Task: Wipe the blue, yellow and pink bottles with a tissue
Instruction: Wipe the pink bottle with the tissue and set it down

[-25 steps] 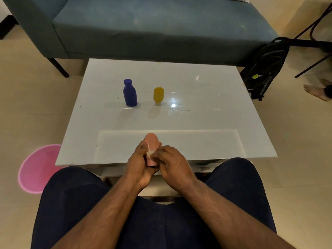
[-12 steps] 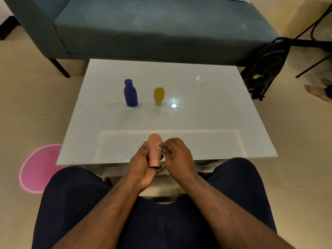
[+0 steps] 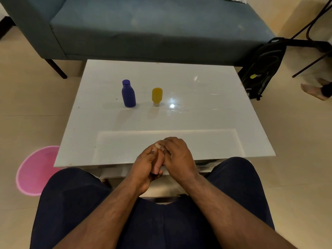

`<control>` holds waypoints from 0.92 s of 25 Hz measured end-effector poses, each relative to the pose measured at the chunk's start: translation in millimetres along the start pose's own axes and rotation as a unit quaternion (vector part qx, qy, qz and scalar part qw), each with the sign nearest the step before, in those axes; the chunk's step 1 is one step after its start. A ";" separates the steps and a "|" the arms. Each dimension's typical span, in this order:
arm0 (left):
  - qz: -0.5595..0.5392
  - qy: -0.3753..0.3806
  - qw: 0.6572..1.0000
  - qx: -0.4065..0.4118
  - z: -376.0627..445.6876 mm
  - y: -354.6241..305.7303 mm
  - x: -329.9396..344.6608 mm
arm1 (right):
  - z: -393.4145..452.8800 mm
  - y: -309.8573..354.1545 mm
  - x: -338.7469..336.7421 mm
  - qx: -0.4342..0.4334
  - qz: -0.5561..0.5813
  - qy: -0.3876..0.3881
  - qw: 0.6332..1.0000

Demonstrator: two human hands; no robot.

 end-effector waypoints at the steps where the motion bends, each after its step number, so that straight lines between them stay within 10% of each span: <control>1: 0.009 0.007 1.000 0.001 -0.7 -1.2 2.4 | 2.6 -6.1 -3.8 0.018 0.007 -0.010 1.000; 12: 0.080 0.007 0.996 0.028 -5.1 -4.9 5.7 | 3.4 -40.2 -14.3 0.149 0.061 -0.043 0.986; 23: 0.020 -0.011 0.999 0.026 -5.6 -7.7 3.6 | -1.3 -8.7 -8.0 0.049 0.056 -0.021 0.997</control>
Point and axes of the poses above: each hand's wrist, its own z-axis towards the middle knuckle, its own x-axis out of the palm, y = z × x, the point moved 9 cm from there along z, towards the middle knuckle, and after that the axes turned 5 degrees about y, right-handed, at the moved point
